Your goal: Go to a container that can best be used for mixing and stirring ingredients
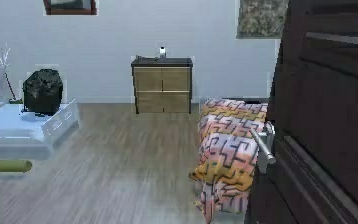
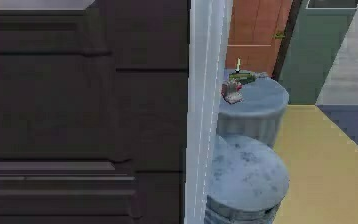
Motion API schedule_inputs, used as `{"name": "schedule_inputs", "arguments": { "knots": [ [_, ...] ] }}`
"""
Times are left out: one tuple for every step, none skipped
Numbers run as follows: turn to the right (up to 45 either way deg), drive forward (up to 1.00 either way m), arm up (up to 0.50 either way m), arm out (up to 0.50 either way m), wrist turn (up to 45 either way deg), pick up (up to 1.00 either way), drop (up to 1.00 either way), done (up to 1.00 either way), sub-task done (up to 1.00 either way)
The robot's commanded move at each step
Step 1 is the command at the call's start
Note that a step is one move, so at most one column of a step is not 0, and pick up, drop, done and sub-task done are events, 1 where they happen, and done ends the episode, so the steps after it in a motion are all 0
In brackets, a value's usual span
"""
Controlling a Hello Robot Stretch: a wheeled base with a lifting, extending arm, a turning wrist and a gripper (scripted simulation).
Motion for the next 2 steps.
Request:
{"name": "schedule_inputs", "arguments": {
  "knots": [
    [-45.0, 0.0, 0.0, 0.0, 0.0, 0.0, 0.0, 0.0, 0.0],
    [-45.0, 0.0, 0.0, 0.0, 0.0, 0.0, 0.0, 0.0, 0.0]
  ]
}}
